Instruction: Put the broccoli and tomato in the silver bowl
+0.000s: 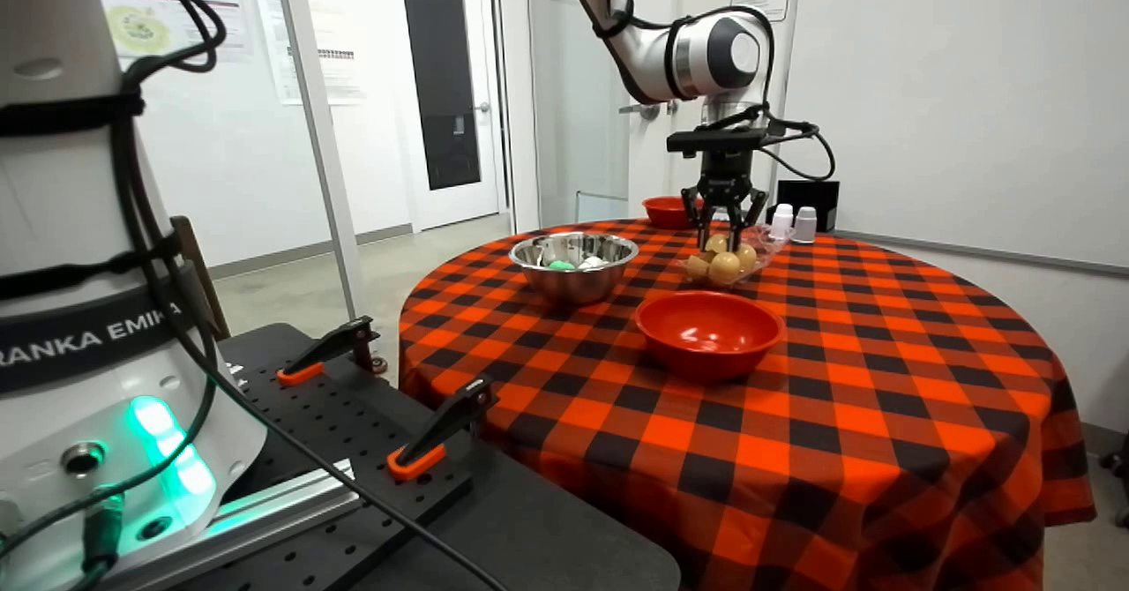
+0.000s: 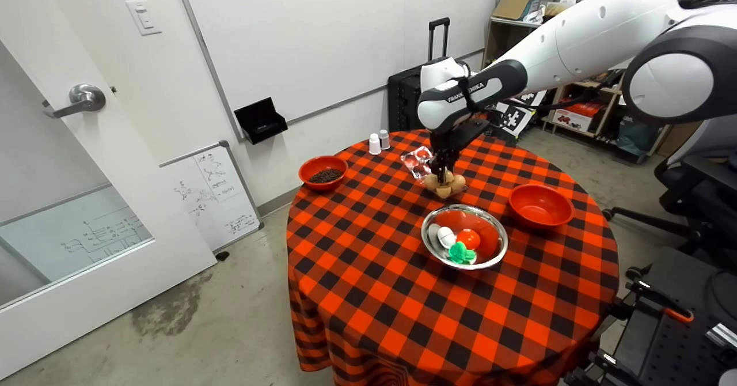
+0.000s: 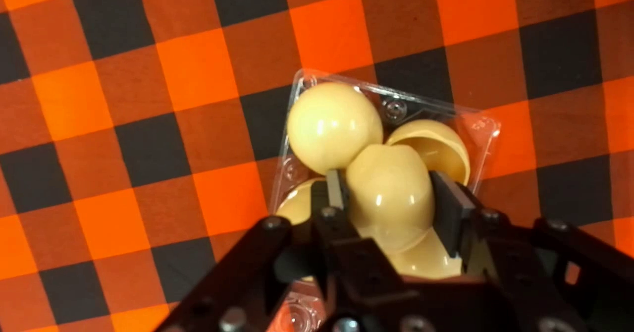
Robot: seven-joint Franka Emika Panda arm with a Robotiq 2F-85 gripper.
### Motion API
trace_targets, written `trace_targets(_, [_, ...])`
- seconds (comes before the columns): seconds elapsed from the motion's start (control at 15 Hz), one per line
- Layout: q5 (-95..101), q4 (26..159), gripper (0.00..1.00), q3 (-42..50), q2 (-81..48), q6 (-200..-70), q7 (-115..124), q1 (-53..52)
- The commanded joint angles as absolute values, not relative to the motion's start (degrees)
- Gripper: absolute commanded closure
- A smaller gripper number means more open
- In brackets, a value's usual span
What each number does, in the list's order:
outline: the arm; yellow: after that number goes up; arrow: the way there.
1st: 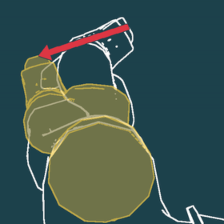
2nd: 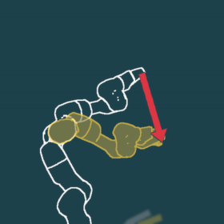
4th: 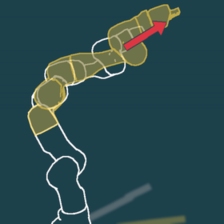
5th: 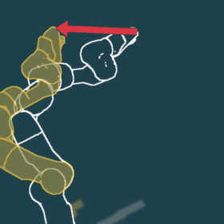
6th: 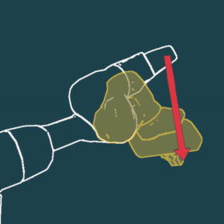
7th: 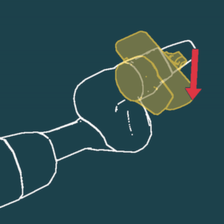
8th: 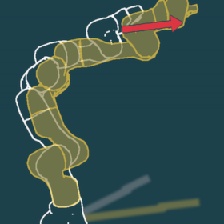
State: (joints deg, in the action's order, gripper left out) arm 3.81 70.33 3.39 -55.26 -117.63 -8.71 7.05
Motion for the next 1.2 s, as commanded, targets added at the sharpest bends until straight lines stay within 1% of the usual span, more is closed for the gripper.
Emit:
trace_targets(0.0, [4.2,67.8,0.36,3.4,-56.7,-116.0,-7.7,6.3])
trace_targets(0.13, [4.1,68.1,0.25,3.2,-56.5,-116.2,-7.8,6.2])
trace_targets(0.33, [4.0,68.8,0.02,3.1,-56.0,-116.8,-7.8,6.0])
trace_targets(0.47, [4.0,69.4,0.00,3.0,-55.6,-117.2,-7.8,5.9])
trace_targets(0.73, [2.9,73.1,0.00,2.3,-51.6,-118.0,-8.2,6.5])
trace_targets(0.93, [2.7,78.3,0.00,2.3,-46.0,-117.1,-8.7,6.9])
trace_targets(1.13, [1.8,86.7,0.00,1.7,-38.2,-117.2,-9.9,7.8])
